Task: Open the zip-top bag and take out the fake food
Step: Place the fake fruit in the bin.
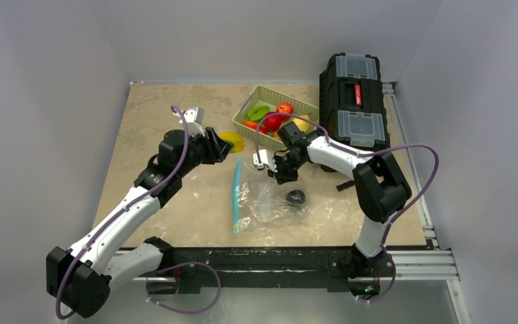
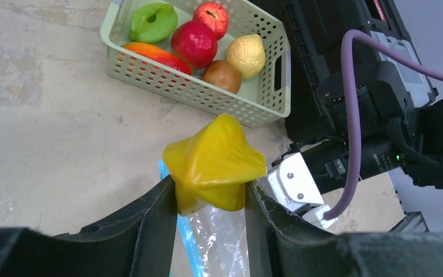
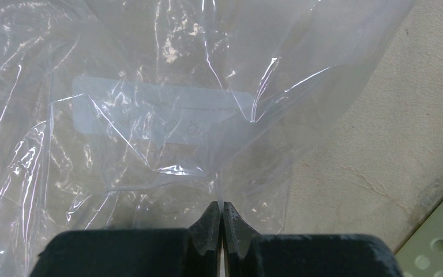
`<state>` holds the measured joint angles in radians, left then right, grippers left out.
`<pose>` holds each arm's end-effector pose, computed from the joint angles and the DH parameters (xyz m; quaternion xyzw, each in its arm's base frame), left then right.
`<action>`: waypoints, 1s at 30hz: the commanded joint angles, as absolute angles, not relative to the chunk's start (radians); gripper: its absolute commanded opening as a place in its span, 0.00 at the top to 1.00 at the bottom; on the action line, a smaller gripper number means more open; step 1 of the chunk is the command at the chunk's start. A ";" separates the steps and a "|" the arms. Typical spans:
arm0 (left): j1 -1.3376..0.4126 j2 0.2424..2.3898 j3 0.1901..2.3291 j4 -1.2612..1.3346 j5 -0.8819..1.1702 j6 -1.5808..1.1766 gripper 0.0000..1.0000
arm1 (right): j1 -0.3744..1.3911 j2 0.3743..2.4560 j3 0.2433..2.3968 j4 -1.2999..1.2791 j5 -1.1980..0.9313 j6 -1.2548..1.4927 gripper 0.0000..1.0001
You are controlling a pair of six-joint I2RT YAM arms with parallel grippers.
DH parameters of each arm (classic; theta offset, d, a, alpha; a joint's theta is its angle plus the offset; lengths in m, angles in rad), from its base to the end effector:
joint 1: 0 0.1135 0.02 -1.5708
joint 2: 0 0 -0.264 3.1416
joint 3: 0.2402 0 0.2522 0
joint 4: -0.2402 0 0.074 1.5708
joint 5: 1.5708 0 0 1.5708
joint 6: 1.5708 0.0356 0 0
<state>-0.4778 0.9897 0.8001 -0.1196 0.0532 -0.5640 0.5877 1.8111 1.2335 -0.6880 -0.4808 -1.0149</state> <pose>0.2045 -0.1080 0.3136 -0.0191 0.8072 -0.3120 0.5007 0.2843 0.2092 0.1857 -0.7147 0.6419 0.1987 0.1942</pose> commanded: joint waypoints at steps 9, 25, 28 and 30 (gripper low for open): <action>-0.457 1.214 0.944 0.136 0.072 -0.670 1.00 | 0.582 1.804 1.244 -0.706 -0.492 -1.031 1.00; -0.347 1.778 1.371 0.150 0.258 -0.809 1.00 | 0.582 1.794 1.253 -0.712 -0.505 -1.031 0.99; -0.339 1.854 1.433 0.109 0.270 -0.831 1.00 | 0.582 1.792 1.253 -0.712 -0.504 -1.033 0.99; -0.336 1.891 1.470 0.066 0.268 -0.834 1.00 | 0.582 1.792 1.252 -0.712 -0.506 -1.032 0.99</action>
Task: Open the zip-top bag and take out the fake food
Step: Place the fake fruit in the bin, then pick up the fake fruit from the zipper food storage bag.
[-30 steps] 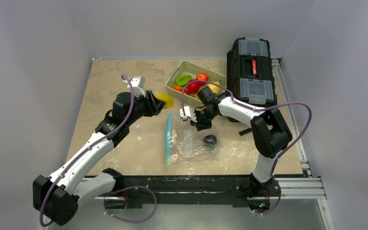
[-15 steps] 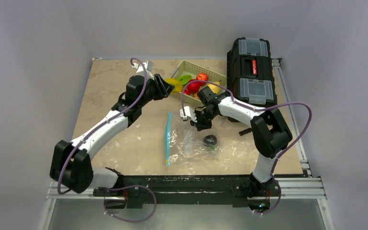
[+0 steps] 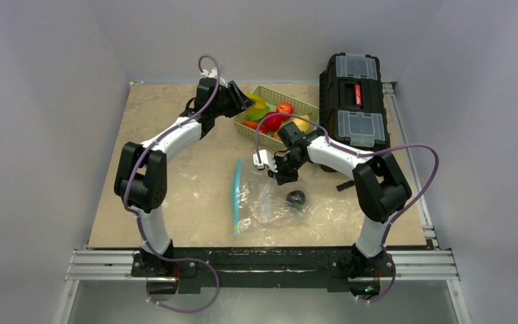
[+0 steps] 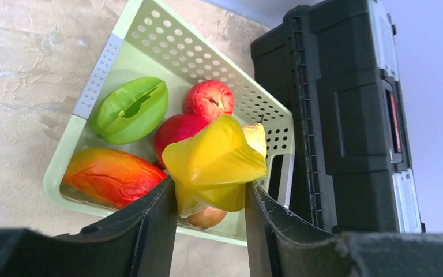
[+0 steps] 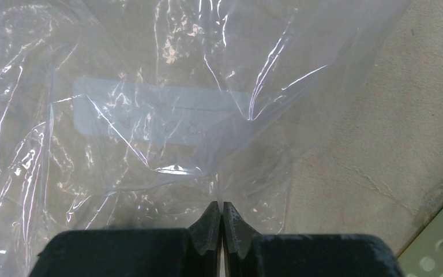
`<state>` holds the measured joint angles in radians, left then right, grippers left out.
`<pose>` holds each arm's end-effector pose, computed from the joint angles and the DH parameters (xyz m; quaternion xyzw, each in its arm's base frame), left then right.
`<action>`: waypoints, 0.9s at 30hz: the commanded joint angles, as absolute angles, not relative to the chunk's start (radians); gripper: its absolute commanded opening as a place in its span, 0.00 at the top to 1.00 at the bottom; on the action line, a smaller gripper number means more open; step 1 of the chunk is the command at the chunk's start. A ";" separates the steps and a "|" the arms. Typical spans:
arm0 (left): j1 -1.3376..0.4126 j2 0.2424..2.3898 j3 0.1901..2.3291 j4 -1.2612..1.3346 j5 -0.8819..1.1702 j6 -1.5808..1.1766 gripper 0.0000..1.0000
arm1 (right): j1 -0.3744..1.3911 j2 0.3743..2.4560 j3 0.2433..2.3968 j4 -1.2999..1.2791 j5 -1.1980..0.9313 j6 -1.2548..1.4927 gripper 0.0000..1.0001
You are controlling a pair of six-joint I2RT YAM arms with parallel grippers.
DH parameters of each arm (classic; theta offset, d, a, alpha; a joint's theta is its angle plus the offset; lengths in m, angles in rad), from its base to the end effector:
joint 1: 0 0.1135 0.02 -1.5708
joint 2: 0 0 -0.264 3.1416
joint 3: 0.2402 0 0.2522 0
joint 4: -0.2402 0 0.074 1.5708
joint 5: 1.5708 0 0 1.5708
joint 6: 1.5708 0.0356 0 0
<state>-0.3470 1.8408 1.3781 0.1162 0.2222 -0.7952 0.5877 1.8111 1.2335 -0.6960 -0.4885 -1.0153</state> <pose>0.4098 -0.1566 0.2754 -0.1186 0.8072 -0.3850 0.4314 0.2834 0.2089 0.1856 -0.7143 0.6418 0.2032 0.1911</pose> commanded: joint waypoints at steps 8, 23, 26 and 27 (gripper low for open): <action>-0.334 2.035 1.668 -0.209 0.293 -0.806 0.42 | 0.582 1.792 1.255 -0.715 -0.508 -1.032 0.99; -0.316 1.614 1.434 -0.092 0.275 -0.581 0.00 | 0.583 1.782 1.249 -0.712 -0.508 -1.028 0.95; -0.309 1.447 1.307 -0.081 0.257 -0.513 0.00 | 0.582 1.771 1.245 -0.705 -0.513 -1.028 0.91; -0.306 1.368 1.257 -0.077 0.242 -0.498 0.00 | 0.582 1.767 1.244 -0.703 -0.515 -1.027 0.89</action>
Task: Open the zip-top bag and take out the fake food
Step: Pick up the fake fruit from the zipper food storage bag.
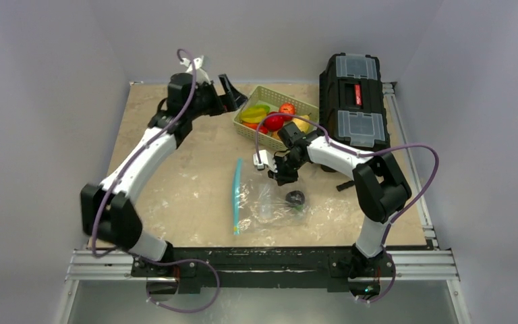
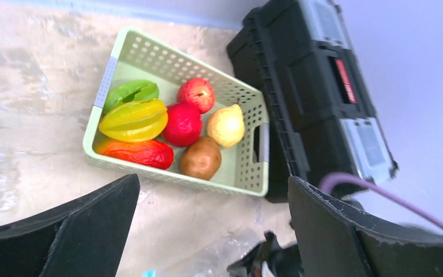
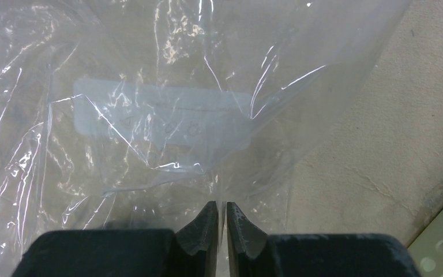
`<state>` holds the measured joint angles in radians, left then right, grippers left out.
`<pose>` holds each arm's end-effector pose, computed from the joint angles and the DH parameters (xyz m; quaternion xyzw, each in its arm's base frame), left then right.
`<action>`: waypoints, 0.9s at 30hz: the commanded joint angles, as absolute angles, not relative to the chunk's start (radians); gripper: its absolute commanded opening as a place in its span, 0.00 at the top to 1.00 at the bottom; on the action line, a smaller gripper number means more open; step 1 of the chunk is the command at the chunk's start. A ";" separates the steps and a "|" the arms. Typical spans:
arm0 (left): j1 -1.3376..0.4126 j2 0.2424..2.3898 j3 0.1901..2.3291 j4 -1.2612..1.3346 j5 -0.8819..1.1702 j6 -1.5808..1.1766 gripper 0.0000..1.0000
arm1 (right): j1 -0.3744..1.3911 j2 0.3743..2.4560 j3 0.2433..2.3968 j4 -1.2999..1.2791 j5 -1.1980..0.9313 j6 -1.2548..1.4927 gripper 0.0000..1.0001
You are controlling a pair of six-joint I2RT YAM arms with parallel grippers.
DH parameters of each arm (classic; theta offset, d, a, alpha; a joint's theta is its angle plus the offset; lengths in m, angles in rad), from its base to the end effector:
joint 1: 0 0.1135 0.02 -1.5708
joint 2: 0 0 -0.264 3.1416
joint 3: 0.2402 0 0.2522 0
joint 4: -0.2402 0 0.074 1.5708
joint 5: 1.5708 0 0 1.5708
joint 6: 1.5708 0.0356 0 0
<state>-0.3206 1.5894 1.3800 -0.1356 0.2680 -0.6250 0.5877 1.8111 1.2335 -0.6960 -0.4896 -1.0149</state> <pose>0.3567 -0.1284 0.3486 -0.0469 0.8129 -0.3569 0.4578 0.2834 0.2089 0.1856 -0.7141 0.6418 0.2038 0.1912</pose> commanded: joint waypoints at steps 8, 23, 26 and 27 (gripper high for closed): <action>-0.258 1.000 0.915 -0.073 0.403 -0.542 0.00 | 0.581 1.717 1.250 -0.711 -0.545 -1.017 0.74; -0.261 0.607 0.617 -0.362 0.250 -0.542 0.03 | 0.540 1.414 1.124 -0.757 -0.669 -1.106 0.53; -0.261 0.591 0.566 -0.360 0.243 -0.557 0.03 | 0.508 1.356 1.102 -0.770 -0.706 -1.147 0.50; -0.261 0.588 0.556 -0.360 0.242 -0.560 0.03 | 0.495 1.343 1.103 -0.783 -0.718 -1.160 0.50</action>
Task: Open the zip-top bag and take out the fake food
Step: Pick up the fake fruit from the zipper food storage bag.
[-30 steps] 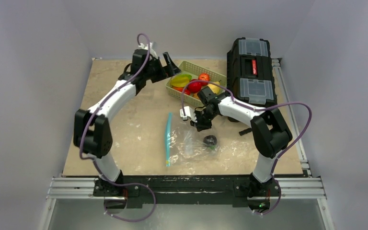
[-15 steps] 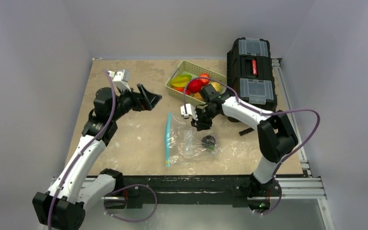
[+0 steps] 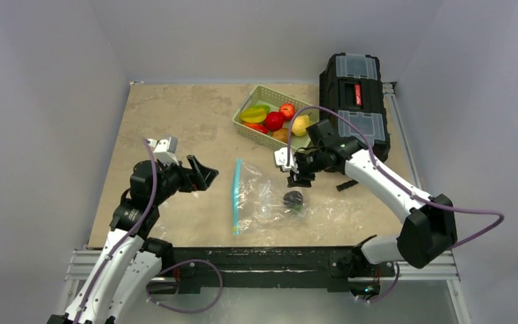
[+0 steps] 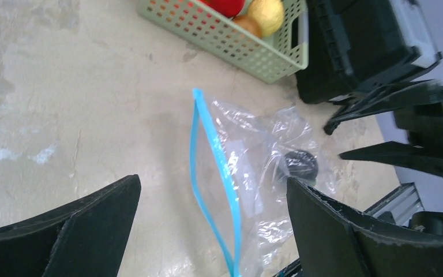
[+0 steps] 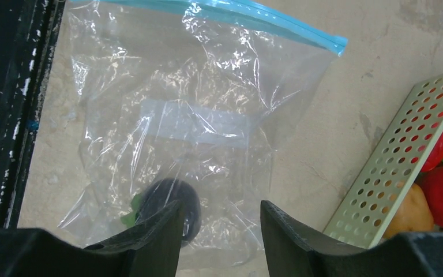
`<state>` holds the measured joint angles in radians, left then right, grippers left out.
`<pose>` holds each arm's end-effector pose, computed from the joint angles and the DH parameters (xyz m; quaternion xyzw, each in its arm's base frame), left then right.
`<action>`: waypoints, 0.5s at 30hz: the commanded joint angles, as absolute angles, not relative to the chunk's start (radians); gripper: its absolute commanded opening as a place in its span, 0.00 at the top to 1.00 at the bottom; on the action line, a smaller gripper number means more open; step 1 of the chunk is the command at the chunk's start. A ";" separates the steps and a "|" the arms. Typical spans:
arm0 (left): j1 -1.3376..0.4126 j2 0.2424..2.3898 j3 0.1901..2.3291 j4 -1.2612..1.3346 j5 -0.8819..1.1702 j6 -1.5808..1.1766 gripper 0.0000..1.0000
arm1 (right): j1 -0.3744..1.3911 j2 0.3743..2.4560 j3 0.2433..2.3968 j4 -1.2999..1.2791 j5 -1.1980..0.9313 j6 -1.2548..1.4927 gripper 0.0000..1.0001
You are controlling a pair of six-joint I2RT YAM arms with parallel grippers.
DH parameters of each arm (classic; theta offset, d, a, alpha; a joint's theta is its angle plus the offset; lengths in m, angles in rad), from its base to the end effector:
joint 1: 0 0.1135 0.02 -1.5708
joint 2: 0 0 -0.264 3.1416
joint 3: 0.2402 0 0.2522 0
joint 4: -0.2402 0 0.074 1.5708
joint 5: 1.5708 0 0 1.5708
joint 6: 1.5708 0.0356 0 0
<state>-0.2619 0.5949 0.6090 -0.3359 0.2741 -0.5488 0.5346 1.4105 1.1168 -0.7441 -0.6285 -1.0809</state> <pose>0.1406 -0.0477 0.2907 -0.0358 0.8068 -0.3303 0.4886 0.2319 0.1617 0.2721 -0.7193 0.5753 0.2196 0.3216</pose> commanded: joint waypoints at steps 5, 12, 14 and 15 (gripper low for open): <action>-0.267 0.590 0.550 -0.407 0.203 -0.534 0.03 | 0.439 1.303 1.101 -0.847 -0.770 -1.217 0.48; -0.305 0.592 0.508 -0.426 0.159 -0.516 0.04 | 0.385 1.300 1.104 -0.905 -0.754 -1.225 0.46; -0.332 0.604 0.512 -0.434 0.134 -0.508 0.05 | 0.369 1.300 1.112 -0.921 -0.740 -1.230 0.45; -0.343 0.611 0.517 -0.442 0.119 -0.504 0.05 | 0.363 1.298 1.110 -0.922 -0.737 -1.233 0.46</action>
<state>-0.3035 0.5968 0.5129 -0.4343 0.1768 -0.5354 0.3931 1.3094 1.0916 -0.8745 -0.7254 -1.2072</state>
